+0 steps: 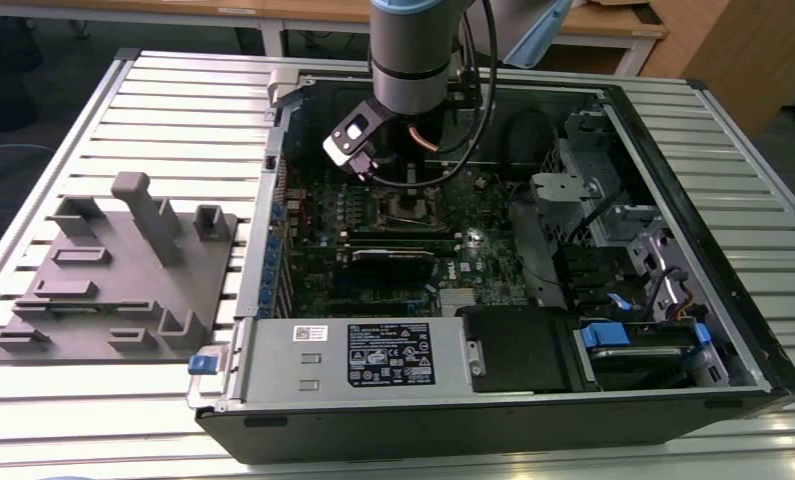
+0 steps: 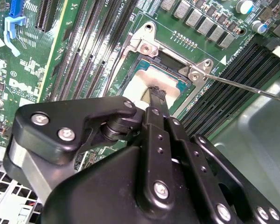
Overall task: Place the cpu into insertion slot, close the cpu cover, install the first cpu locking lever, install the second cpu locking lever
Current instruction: 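Place the cpu into insertion slot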
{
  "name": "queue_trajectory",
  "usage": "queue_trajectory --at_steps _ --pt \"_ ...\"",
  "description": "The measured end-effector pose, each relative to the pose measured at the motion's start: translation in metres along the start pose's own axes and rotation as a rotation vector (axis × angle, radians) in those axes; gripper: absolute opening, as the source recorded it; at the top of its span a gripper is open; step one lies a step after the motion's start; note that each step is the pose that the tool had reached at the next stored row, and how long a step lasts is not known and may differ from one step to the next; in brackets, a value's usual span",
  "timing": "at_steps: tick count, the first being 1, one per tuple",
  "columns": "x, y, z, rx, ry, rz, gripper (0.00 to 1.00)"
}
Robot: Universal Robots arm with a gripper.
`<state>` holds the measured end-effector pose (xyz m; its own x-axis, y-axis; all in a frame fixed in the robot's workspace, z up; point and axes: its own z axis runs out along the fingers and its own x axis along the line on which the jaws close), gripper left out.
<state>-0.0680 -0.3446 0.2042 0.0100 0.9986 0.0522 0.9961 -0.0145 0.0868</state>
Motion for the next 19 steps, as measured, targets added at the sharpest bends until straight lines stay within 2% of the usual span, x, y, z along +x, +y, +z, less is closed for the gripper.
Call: queue_trajectory --at_steps 2,3,5,10,19 --pt "0.0000 0.0000 0.0000 0.0017 0.0000 0.000 0.11" --pt "0.0000 0.0001 0.0000 0.0086 -0.0002 0.000 0.11" --pt "0.0000 0.0005 0.0002 0.0359 -0.0005 0.002 0.11" --pt "0.0000 0.0007 0.0003 0.0404 -0.0006 0.002 0.11" --pt "-0.0001 0.0014 0.0015 0.0381 -0.0040 0.053 0.11"
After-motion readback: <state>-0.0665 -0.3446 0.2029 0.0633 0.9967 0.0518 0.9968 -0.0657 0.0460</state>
